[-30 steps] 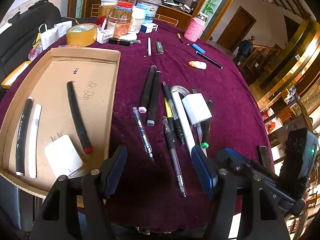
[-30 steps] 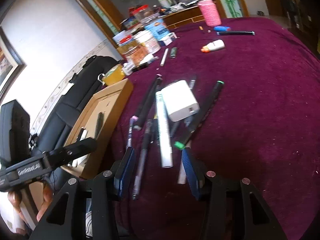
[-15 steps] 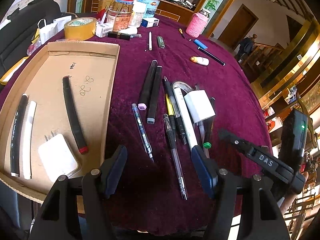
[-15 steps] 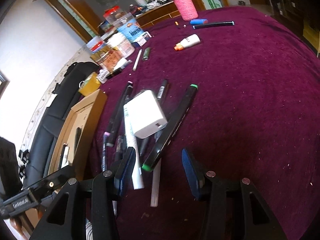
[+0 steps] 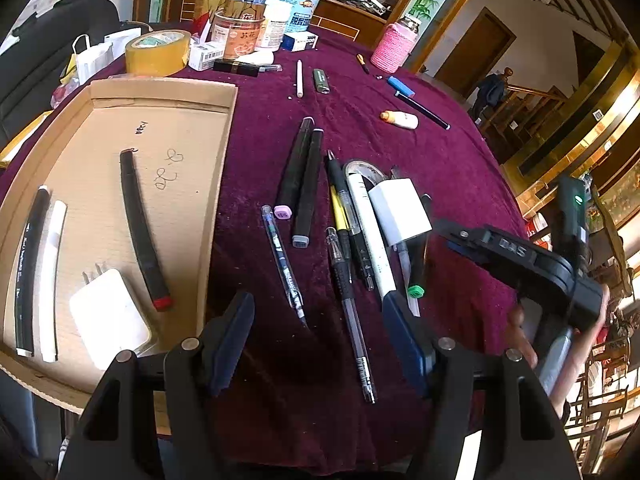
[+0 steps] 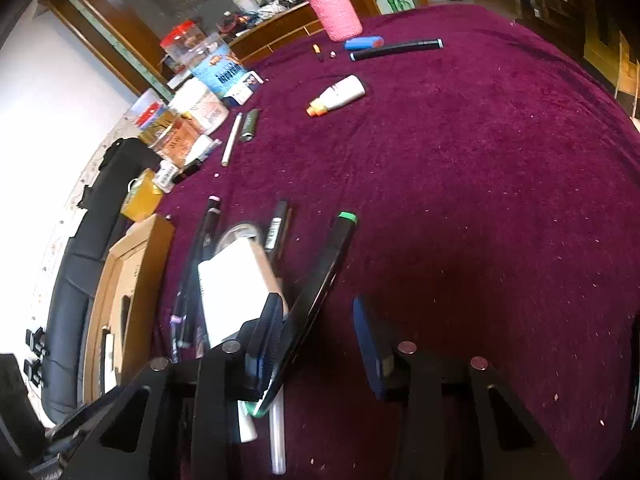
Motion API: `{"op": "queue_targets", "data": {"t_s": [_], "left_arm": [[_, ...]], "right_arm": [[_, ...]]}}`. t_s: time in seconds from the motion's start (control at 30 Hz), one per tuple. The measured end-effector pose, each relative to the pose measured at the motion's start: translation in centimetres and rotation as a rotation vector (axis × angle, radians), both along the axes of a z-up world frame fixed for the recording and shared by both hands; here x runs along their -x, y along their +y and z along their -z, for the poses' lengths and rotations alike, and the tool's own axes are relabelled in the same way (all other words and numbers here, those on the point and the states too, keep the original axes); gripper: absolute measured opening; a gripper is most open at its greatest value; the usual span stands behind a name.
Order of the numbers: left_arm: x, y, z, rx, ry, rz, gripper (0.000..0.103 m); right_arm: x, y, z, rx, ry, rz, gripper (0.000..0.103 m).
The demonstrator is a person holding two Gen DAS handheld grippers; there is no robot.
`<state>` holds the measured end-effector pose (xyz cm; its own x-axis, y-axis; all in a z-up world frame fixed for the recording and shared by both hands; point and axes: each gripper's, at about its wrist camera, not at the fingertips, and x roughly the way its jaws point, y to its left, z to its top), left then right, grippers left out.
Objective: Organize rigid objects
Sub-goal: 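Move both tools back to the pile toward a green-capped marker, then grasp the green-capped black marker with the right tool while the left grasps a white charger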
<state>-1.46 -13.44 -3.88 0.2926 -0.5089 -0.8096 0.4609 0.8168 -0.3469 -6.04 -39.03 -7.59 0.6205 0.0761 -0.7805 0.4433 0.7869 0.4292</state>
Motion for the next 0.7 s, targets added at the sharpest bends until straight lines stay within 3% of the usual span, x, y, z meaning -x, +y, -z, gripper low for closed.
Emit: {"op": "queue_targets", "data": {"t_s": [0.23,0.43,0.7], "left_arm": [[0.1,-0.4,0.0,-0.005,0.000,0.007,0.066],[-0.1,-1.7,-0.4,-0.006,0.000,0.026,0.066],[-1.0,-6.1,-0.5,-0.013,0.015,0.085,0.066]], "right_arm": [[-2.0,-0.3,1.5,-0.024,0.049,-0.012,0.031],[-2.5,0.9,1.3,0.111,0.090,-0.060,0.019],[-0.8,-0.3,1.1,0.125,0.024,-0.070,0.017]]}}
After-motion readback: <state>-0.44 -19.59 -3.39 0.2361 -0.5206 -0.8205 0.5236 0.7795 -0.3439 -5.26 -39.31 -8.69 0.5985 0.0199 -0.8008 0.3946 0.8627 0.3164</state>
